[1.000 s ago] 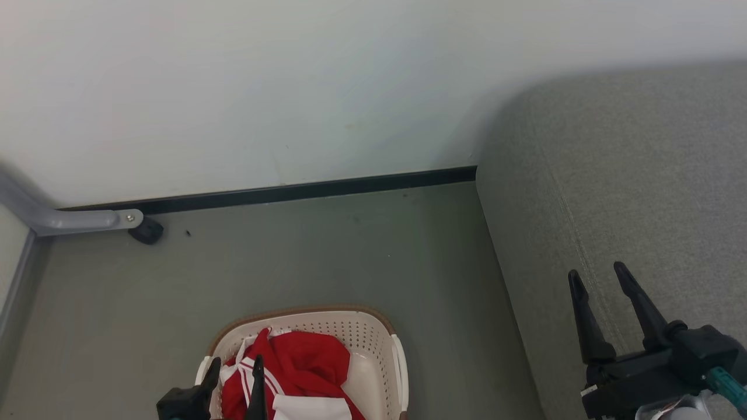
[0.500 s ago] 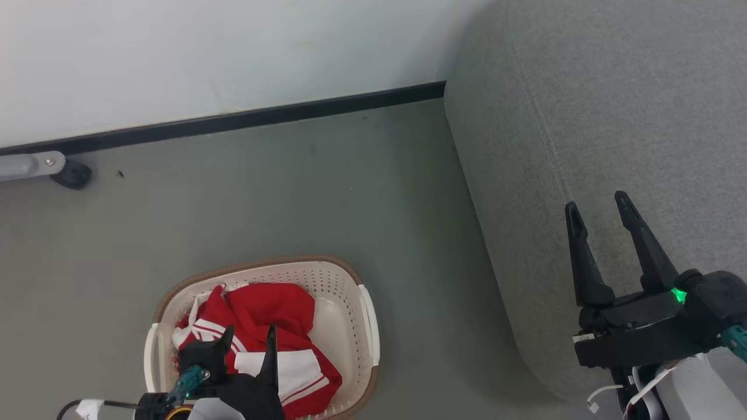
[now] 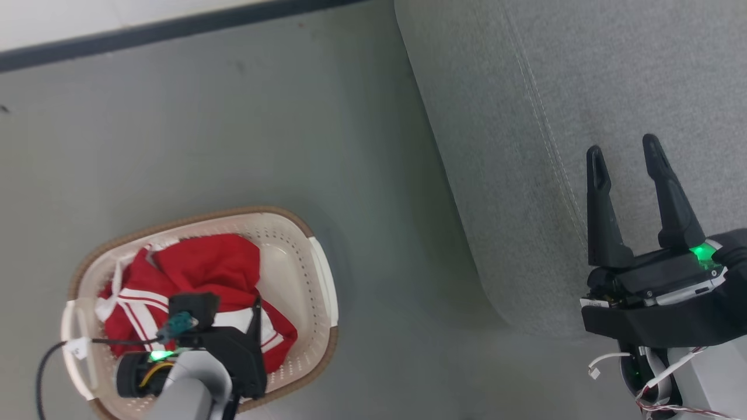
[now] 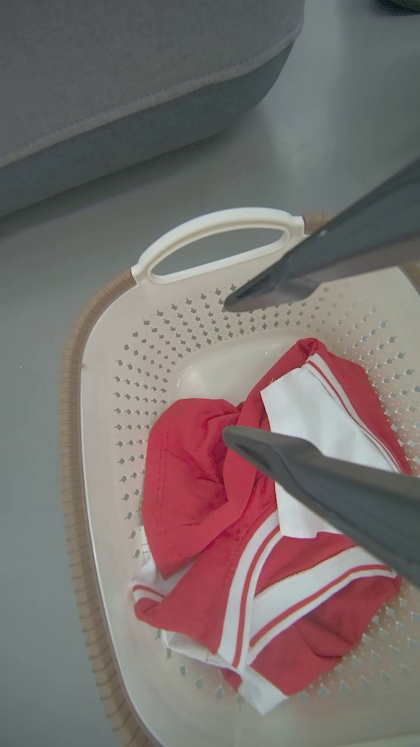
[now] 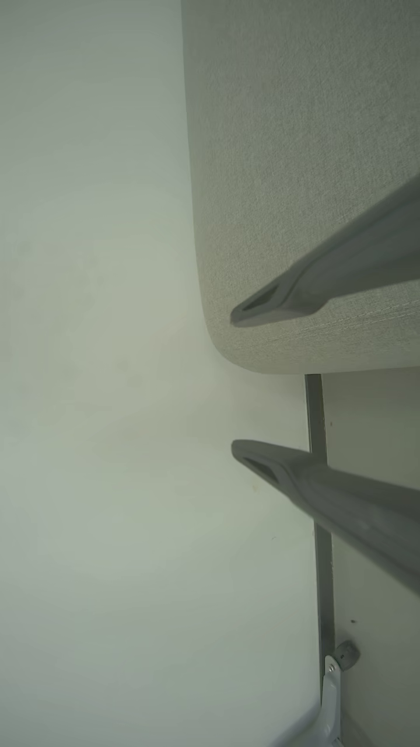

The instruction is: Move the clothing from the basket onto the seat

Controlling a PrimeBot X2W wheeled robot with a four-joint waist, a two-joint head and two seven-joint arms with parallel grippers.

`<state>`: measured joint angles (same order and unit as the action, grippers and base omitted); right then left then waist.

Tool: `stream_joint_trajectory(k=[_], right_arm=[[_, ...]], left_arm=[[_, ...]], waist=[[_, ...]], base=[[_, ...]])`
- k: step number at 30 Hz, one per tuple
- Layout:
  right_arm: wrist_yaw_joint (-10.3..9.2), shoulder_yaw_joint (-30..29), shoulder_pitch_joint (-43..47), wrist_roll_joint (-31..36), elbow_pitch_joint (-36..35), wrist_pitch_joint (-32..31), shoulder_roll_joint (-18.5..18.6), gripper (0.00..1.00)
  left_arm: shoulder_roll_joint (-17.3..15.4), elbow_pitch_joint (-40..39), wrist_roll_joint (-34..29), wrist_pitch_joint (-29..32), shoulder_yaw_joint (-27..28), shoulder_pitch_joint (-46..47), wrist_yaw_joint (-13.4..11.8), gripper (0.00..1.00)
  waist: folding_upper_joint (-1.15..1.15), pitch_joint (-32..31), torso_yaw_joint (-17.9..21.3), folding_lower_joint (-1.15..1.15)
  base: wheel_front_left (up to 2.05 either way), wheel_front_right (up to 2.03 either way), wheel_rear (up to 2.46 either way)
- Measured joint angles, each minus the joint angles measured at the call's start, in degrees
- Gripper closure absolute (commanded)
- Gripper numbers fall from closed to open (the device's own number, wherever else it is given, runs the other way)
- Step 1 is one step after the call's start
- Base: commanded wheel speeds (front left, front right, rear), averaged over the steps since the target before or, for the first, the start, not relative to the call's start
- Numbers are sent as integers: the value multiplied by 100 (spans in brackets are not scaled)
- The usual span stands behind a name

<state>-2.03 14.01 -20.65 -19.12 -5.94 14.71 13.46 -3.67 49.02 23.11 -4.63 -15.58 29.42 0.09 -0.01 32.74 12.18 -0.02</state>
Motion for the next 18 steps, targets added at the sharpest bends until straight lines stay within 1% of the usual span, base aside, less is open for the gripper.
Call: stream_joint_trajectory(k=[3, 6, 13, 18], right_arm=[[-4, -27, -94, 0, -170, 0, -43, 0], [-23, -86, -117, -1, -322, 0, -74, 0], [-48, -230, -162, -5, -568, 1, -123, 0], [-48, -309, -252, -9, -683, 1, -169, 0]], left_arm=[[-187, 112, -1, 109, 34, 160, 0, 0], [-301, 216, -1, 216, 69, 342, -1, 0], [-385, 425, -8, 449, 68, 797, -7, 0], [-434, 603, -167, 614, 19, 1080, -7, 0]], waist=[[0, 257, 121, 0], [0, 514, 245, 0], [0, 1101, 519, 0], [0, 1481, 676, 0]], base=[[0, 0, 0], [0, 0, 0], [0, 0, 0], [0, 0, 0]])
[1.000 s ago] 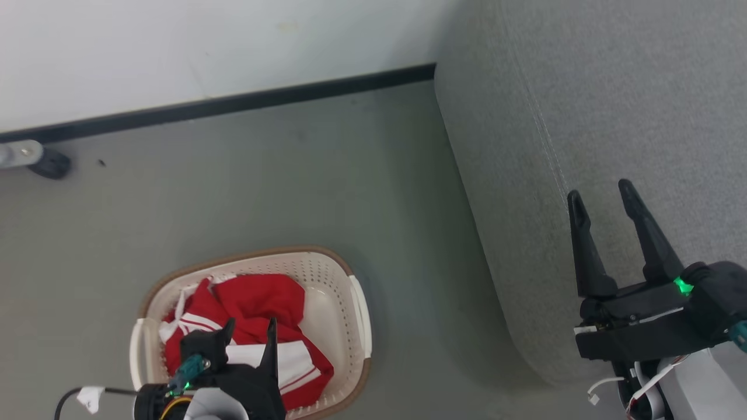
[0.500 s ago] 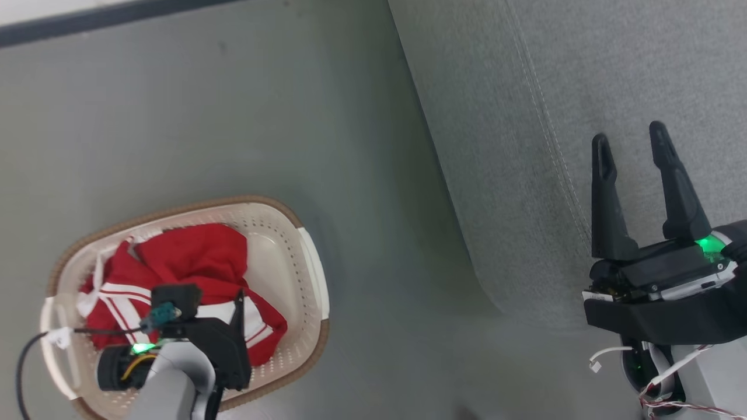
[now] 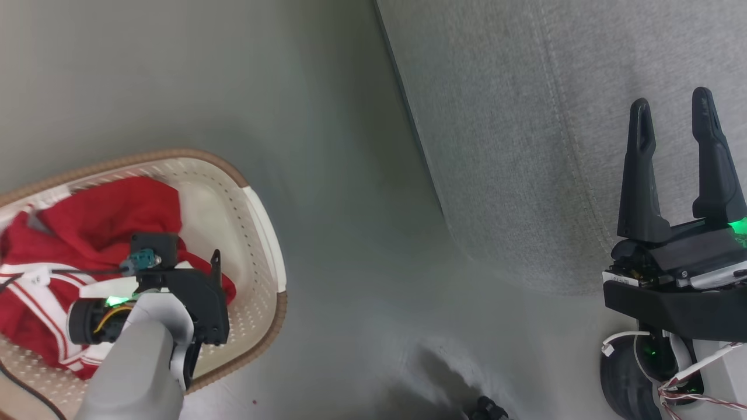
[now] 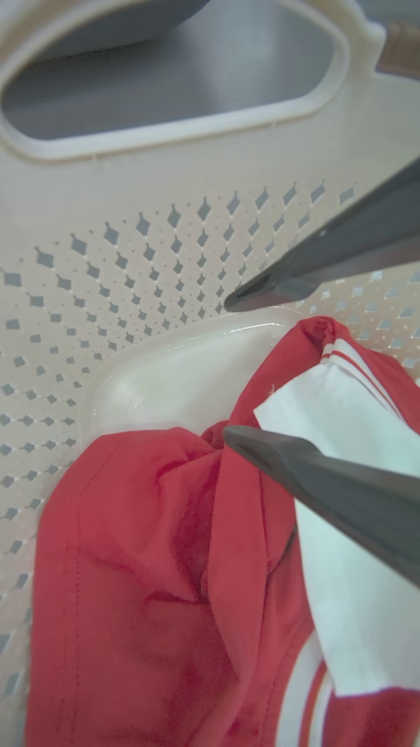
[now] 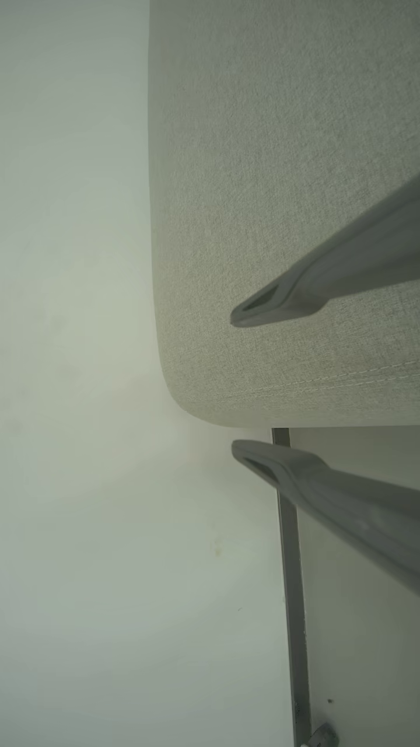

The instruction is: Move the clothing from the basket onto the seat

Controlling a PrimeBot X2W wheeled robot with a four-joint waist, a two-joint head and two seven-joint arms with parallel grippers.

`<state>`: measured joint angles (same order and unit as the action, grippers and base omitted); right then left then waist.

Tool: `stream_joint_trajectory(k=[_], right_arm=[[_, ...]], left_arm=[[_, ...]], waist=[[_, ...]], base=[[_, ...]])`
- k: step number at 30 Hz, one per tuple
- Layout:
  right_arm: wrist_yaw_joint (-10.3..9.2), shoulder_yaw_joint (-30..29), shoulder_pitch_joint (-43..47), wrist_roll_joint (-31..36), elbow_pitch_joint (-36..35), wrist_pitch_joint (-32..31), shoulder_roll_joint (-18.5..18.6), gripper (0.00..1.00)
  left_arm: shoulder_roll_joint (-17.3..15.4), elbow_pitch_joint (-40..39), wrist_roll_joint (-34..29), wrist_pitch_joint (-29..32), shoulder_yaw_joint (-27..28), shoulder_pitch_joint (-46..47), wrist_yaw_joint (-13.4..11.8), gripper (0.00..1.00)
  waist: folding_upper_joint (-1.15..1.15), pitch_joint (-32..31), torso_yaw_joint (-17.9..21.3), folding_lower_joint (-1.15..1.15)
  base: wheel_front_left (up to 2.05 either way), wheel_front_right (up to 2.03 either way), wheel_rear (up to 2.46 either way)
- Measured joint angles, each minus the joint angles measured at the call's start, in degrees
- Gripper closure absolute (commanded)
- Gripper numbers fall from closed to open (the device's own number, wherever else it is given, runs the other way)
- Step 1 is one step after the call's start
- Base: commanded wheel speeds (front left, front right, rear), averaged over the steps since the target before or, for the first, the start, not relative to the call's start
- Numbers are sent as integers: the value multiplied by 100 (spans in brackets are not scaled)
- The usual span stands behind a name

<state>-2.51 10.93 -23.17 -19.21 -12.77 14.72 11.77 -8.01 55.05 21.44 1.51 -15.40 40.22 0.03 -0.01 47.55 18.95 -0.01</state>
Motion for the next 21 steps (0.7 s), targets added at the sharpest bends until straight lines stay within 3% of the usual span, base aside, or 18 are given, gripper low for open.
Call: stream_joint_trajectory(k=[8, 21], right_arm=[[8, -20, -133, 7, 9, 0, -73, 0], [111, -16, -199, 16, -19, 0, -167, 0]], left_arm=[[-146, 431, -97, 279, -71, 192, -60, 0], [-238, 1059, -197, 1026, -201, 503, -314, 0]], waist=[[0, 404, 141, 0], [0, 532, 157, 1]], base=[[0, 0, 0], [0, 0, 0]])
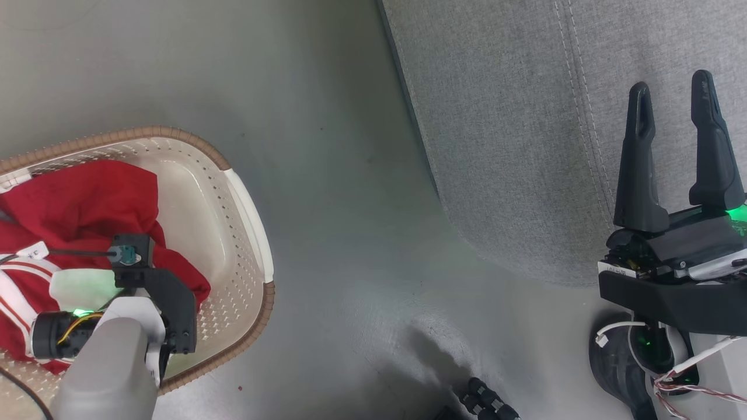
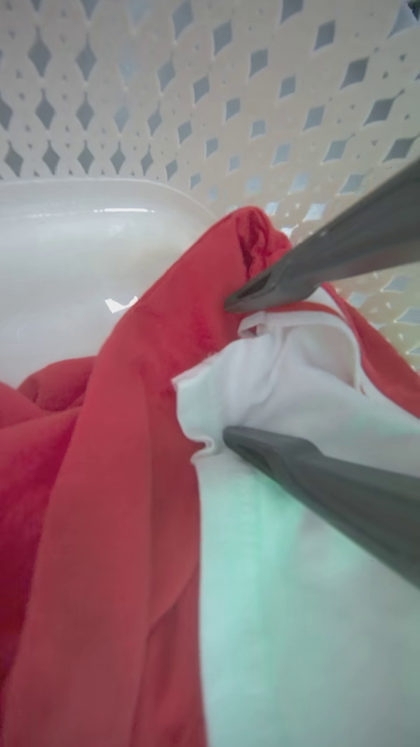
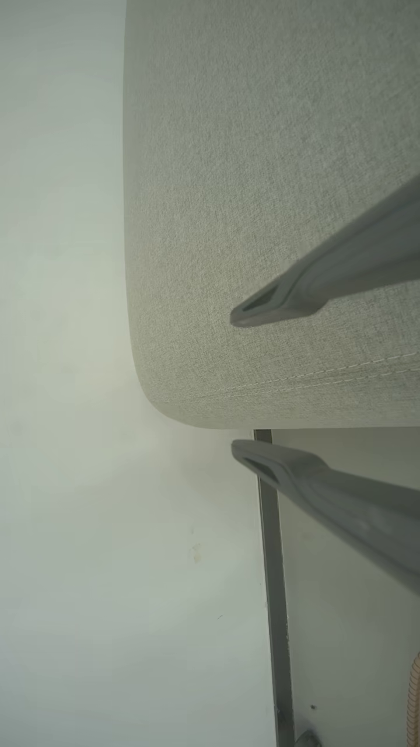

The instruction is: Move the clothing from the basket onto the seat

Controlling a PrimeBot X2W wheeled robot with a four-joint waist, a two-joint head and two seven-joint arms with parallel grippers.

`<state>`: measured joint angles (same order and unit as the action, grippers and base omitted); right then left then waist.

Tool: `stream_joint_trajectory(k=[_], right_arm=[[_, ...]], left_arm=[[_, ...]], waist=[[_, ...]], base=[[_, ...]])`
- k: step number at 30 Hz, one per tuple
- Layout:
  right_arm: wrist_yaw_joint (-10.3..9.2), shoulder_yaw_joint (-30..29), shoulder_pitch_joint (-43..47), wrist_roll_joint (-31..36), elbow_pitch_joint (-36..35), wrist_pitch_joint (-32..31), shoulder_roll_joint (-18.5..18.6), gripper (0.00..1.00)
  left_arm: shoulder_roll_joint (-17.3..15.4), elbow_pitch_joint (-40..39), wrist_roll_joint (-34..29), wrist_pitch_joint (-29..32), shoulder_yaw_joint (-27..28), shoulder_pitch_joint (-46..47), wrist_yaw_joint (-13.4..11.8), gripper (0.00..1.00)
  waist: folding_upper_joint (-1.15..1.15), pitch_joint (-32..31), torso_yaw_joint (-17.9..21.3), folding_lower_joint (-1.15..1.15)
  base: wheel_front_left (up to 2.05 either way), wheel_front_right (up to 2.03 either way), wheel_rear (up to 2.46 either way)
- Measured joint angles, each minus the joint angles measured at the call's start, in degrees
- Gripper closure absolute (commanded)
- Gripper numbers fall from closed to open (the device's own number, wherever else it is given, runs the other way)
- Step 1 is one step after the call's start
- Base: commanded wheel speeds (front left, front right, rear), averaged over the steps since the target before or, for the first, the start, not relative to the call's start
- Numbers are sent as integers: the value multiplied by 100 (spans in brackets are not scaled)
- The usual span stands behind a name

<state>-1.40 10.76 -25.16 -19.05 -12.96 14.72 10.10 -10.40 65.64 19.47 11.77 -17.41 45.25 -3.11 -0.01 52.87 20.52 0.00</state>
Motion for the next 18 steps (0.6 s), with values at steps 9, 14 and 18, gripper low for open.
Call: stream_joint_trajectory(k=[9, 14, 18], right_arm=[[45, -48, -1, 44, -20, 0, -37, 0], [74, -111, -1, 59, -18, 0, -38, 0], [91, -159, -1, 124, 12, 0, -33, 0]], left_arm=[[37, 267, -8, 413, -14, 133, -91, 100], [134, 314, -8, 515, -21, 159, -91, 100], [269, 364, -7, 528, -23, 164, -91, 100]], waist=[[0, 8, -18, 0], [1, -5, -60, 0], [1, -63, -134, 0]], base=[[0, 0, 0], [0, 0, 0], [0, 0, 0]])
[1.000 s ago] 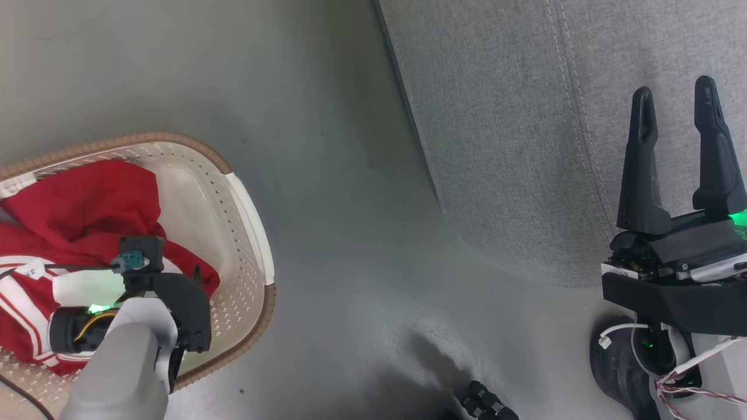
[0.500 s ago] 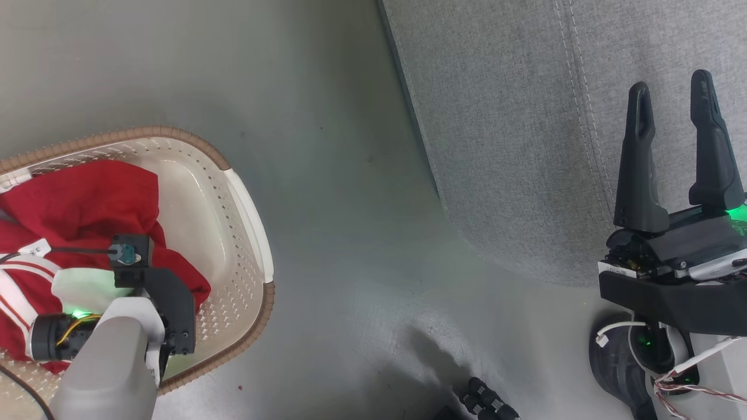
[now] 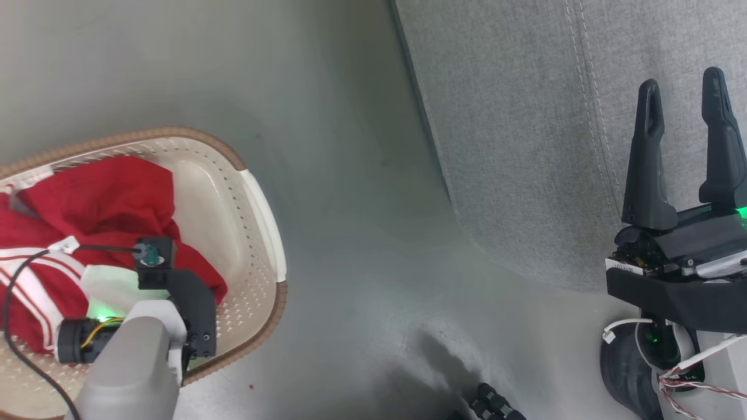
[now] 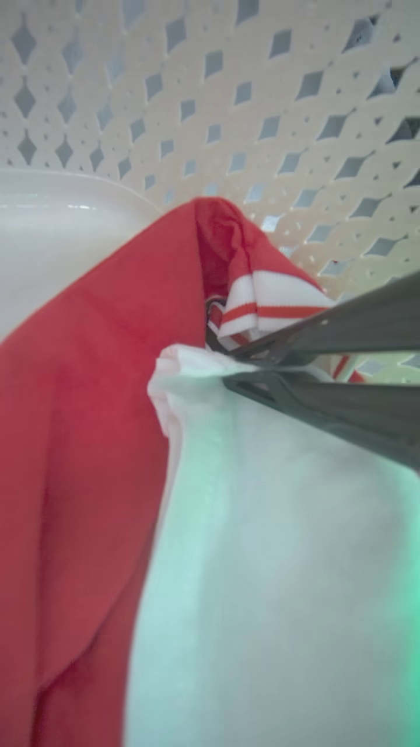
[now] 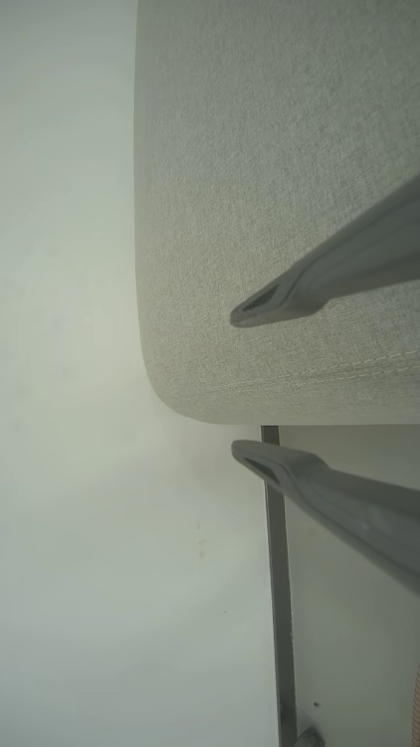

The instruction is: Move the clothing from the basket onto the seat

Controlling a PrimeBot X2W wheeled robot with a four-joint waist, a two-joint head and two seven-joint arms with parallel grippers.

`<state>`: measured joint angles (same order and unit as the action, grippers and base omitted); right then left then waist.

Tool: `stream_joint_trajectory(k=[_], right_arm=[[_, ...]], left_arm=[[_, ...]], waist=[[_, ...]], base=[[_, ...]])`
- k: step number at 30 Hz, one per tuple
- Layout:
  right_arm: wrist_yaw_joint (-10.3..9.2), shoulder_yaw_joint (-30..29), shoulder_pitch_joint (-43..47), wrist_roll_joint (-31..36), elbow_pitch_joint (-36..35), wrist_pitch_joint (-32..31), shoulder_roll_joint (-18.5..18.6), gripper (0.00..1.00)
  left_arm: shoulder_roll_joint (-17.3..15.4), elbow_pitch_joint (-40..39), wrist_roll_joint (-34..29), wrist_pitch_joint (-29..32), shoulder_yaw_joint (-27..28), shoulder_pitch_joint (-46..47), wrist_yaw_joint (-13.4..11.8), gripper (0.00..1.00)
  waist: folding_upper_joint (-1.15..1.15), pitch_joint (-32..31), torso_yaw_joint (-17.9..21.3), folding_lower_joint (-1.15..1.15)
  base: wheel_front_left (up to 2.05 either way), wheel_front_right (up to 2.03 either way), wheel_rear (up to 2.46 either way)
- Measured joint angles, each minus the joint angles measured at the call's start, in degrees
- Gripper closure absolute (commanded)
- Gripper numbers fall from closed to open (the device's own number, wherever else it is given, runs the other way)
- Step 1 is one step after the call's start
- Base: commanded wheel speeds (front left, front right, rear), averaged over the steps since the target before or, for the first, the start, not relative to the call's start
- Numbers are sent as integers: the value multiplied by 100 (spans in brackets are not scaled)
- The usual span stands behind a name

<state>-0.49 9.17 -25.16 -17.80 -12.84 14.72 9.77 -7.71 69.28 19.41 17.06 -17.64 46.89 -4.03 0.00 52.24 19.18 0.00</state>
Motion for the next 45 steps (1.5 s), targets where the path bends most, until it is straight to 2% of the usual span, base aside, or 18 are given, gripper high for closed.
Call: stream_joint_trajectory(k=[8, 22, 31, 45], right_arm=[[58, -47, 0, 74, 134, 0, 33, 0], [224, -57, 41, 141, 725, 0, 172, 0], [355, 34, 199, 210, 1281, 0, 207, 0], [412, 201, 760, 214, 1961, -1, 194, 0]], left_arm=[[190, 7, 49, -175, 29, -2, 33, 100], [426, -113, 264, -972, 202, -242, 256, 100], [498, -147, 523, -1564, 307, -610, 360, 100], [567, -411, 780, -2596, 439, -1138, 612, 100]], waist=[[0, -280, -212, 0], [0, -1030, -671, 0], [0, -1670, -1011, 1], [0, -2827, -1536, 1]], base=[[0, 0, 0], [0, 0, 0], [0, 0, 0], [0, 0, 0]])
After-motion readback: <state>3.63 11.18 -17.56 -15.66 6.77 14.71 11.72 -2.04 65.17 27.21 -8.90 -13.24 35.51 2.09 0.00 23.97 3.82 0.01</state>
